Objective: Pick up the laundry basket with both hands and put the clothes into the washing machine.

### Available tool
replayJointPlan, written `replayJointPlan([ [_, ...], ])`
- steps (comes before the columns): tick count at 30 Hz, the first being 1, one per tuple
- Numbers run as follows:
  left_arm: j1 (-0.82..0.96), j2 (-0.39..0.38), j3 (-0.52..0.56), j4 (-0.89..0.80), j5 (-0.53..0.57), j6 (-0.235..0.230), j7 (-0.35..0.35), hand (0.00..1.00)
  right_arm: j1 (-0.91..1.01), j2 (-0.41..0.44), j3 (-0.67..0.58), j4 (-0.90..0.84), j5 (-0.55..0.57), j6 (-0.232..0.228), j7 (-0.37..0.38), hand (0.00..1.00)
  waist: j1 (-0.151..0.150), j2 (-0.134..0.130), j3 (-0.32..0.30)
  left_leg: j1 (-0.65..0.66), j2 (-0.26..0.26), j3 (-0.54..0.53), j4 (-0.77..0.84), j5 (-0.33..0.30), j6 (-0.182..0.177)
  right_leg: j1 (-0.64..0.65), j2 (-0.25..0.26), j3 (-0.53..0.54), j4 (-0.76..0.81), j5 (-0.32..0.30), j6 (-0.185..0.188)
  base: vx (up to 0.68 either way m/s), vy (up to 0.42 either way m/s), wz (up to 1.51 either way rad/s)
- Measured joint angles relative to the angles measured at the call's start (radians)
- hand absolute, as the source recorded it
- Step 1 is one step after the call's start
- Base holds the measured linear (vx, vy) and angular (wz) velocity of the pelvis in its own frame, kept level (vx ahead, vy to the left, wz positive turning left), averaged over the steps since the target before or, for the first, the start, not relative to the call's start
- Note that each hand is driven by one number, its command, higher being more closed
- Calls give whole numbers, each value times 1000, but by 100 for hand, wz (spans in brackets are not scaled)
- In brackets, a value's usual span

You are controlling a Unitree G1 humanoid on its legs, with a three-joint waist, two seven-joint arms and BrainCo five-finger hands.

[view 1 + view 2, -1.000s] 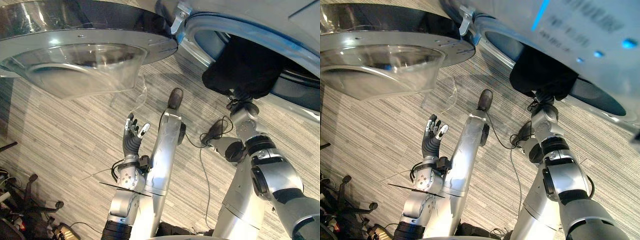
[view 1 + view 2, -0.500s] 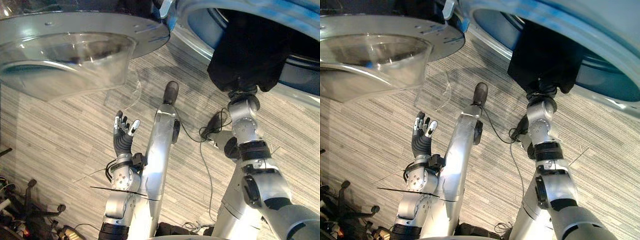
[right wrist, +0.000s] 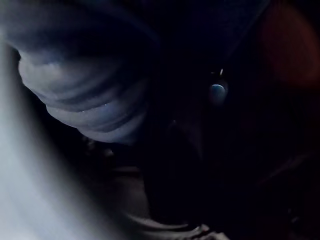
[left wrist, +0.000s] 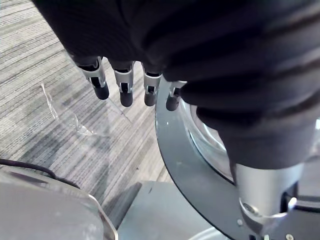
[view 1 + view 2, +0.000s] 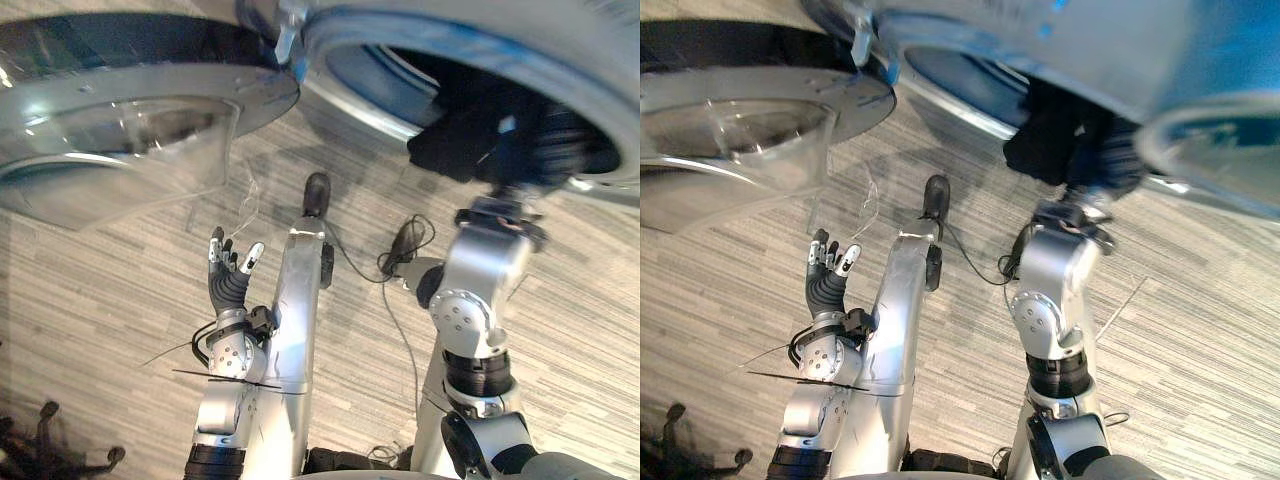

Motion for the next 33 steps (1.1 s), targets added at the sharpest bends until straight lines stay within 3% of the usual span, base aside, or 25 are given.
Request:
replayJointPlan([
  [6, -9, 12, -26, 3, 3, 14, 1, 0, 55, 17, -27, -35, -7, -10, -10, 100, -14, 0, 0, 48, -3, 19, -67, 0, 1, 63, -2, 3, -94, 15, 23, 49, 53, 0],
  [9, -9, 12, -37, -6, 8, 12, 0, 0, 7, 9, -42, -11, -8, -10, -70, 100, -12, 0, 0, 52, -1, 22, -18, -8, 15, 80, -3, 7, -76, 31, 24, 54, 45, -6],
  [12, -7, 9, -43, -17, 8, 7, -4, 0, -213, -75, -108, 149, -24, -29, -118, 100, -15, 0, 0, 51, -3, 25, 1, -17, 29, 80, -4, 14, -62, 30, 22, 34, 32, -5],
  [16, 13, -2, -44, -37, -1, -9, -6, 0, -358, -183, -72, 357, -47, -74, -108, 100, -26, 2, -1, 47, 1, 22, 12, -20, 33, 69, -4, 12, -48, 24, 20, -33, 10, -8],
  [18, 16, -19, -53, -46, -4, -14, -7, 0, -571, -271, -101, 629, 70, -14, -86, 100, -25, 3, -2, 43, 0, 22, -25, -18, 30, 56, -13, -1, -65, 25, 22, -116, 25, -2],
  [19, 14, -21, -85, -55, -15, -18, -8, 0, -763, -381, -147, 824, 193, 53, -86, 100, -23, 4, -2, 34, -10, 28, -71, -10, 27, 33, -32, -6, -109, 28, 27, -113, 18, 14],
  [20, 29, -33, -111, -86, -25, -29, -8, 0, -878, -483, -163, 912, 253, 96, -85, 100, 10, 17, 0, -4, -15, -3, 102, -44, 66, 20, -39, -33, -120, 29, 28, -88, 23, 0],
  [21, 33, -39, -122, -85, -29, -35, -9, 0, -898, -526, -150, 933, 257, 87, -77, 100, 30, 20, 1, 26, -10, -19, 135, -68, 79, 14, -38, -44, -113, 36, 36, -55, 8, 8],
  [22, 34, -42, -144, -70, -44, -32, -9, 0, -906, -566, -127, 926, 272, 89, -53, 100, 20, 29, 4, 36, -20, -30, 111, -121, 44, -3, -58, -55, -87, 49, 45, -101, 1, 38],
  [24, 46, -41, -150, -85, -52, -37, -15, 0, -931, -619, -80, 937, 327, 127, -36, 100, 11, 34, 4, 6, -28, -46, 131, -112, 37, -14, -68, -65, -77, 77, 26, -108, -7, 45],
  [28, 46, -42, -151, -99, -60, -47, -29, 0, -995, -630, -79, 970, 391, 126, -26, 100, 20, 34, 4, -14, -23, -62, 109, -97, 16, -30, -70, -93, -92, 83, 17, -44, 6, 3],
  [29, 47, -46, -152, -101, -60, -49, -29, 0, -997, -639, -79, 969, 397, 118, -27, 0, 25, 34, 4, -18, -21, -64, 109, -92, 13, -32, -70, -96, -93, 89, 11, -28, 19, 3],
  [33, 50, -50, -150, -116, -59, -53, -29, 0, -1007, -642, -80, 964, 392, 14, -55, 0, 25, 34, 4, -34, -11, -73, 103, -62, 9, -35, -69, -117, -102, 106, -5, -4, 36, 0],
])
